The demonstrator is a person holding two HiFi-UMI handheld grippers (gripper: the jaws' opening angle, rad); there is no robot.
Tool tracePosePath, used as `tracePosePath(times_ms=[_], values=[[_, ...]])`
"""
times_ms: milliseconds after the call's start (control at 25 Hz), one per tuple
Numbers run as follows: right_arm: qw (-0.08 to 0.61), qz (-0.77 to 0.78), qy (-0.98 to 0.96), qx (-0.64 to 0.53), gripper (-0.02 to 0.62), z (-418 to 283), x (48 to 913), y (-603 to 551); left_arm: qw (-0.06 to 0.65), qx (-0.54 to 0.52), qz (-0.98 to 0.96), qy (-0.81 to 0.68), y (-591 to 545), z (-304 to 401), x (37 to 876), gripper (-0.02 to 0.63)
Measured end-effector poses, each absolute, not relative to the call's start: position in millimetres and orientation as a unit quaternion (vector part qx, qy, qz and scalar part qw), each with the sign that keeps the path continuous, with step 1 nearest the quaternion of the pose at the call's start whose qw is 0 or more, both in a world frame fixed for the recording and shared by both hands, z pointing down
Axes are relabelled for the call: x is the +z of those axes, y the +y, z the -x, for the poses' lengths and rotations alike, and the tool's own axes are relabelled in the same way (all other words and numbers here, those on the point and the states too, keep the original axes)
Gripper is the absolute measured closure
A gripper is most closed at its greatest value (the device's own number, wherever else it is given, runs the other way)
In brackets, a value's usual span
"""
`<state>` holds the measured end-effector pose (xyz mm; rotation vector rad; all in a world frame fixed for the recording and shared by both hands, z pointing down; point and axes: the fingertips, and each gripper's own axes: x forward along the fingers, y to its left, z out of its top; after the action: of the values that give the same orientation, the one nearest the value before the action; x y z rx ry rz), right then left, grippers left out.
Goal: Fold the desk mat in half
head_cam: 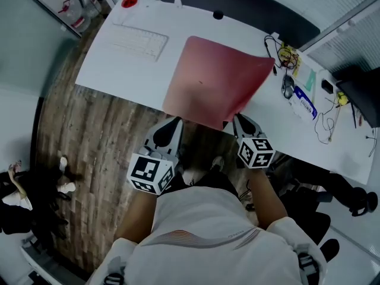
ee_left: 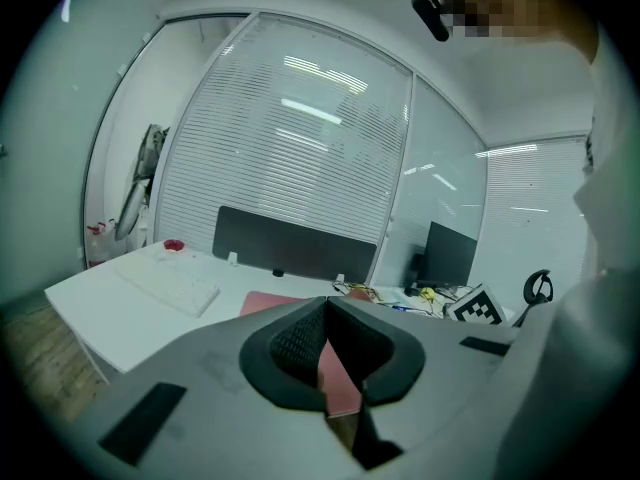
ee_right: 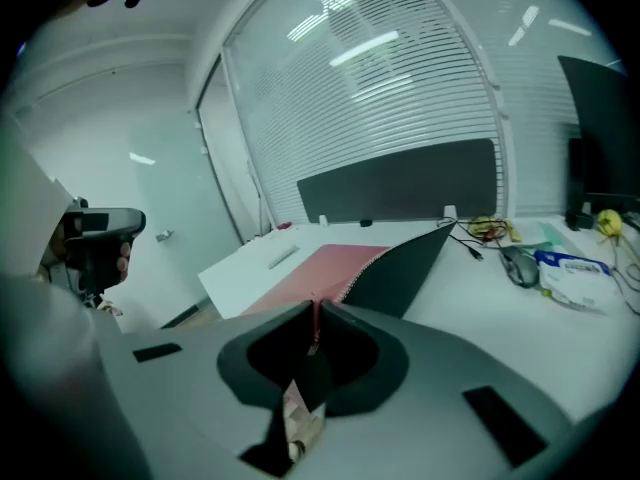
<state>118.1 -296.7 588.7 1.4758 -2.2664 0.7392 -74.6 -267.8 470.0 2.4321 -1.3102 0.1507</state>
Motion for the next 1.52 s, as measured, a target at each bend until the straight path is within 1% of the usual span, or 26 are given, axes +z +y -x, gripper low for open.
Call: tracePosePath(times_ms=[200,440,760,880,1040,1120,1200,1240,1320,1360,1440,1480,1520], values=[[0.186,-0.471,-0.827,0.244,0.518,-56.9,591.1,-320.7,0.177,0.049,-0.85,-0.494,-265.5,117.2,465.8,0.591],[0.217,-0.434,-0.84,0.242,0.518,15.0,609.5,-343.6,0.194,0.047,-0.821,-0.536,-256.0,182.2,479.1,0.591],[0.301,-0.371,-0.837,0.268,0.514,96.9,663.1,-349.2,0.212,0.042,-0.792,-0.571,-244.3,252.0,497.9,0.591],[0.328,-0.354,-0.829,0.283,0.512,119.4,682.7,-348.1,0.214,0.042,-0.787,-0.577,-240.4,268.2,501.2,0.591],[0.356,-0.35,-0.821,0.278,0.507,130.9,697.2,-350.3,0.217,0.043,-0.787,-0.576,-242.2,277.6,504.1,0.591],[0.345,-0.343,-0.827,0.282,0.49,134.6,693.6,-348.7,0.218,0.041,-0.788,-0.574,-242.5,278.6,505.4,0.591],[0.309,-0.334,-0.844,0.284,0.373,137.7,675.8,-348.3,0.215,0.037,-0.792,-0.57,-245.2,276.8,503.3,0.591],[0.286,-0.336,-0.854,0.276,0.374,135.9,660.9,-349.7,0.212,0.033,-0.795,-0.567,-247.5,274.4,500.5,0.591],[0.24,-0.35,-0.871,0.246,0.433,124.3,623.8,-351.2,0.203,0.025,-0.804,-0.558,-251.9,266.5,492.0,0.591],[0.22,-0.361,-0.876,0.232,0.452,115.3,604.0,-350.6,0.197,0.02,-0.809,-0.553,-254.1,261.3,486.2,0.591],[0.186,-0.386,-0.88,0.204,0.52,92.2,563.7,-349.9,0.184,0.01,-0.82,-0.542,-261.4,248.2,471.6,0.591],[0.171,-0.398,-0.881,0.191,0.539,79.1,543.6,-349.7,0.176,0.005,-0.826,-0.536,-265.9,240.0,463.2,0.591],[0.157,-0.408,-0.881,0.179,0.543,65.8,524.1,-348.6,0.168,0.0,-0.832,-0.529,-269.9,231.1,454.6,0.591]])
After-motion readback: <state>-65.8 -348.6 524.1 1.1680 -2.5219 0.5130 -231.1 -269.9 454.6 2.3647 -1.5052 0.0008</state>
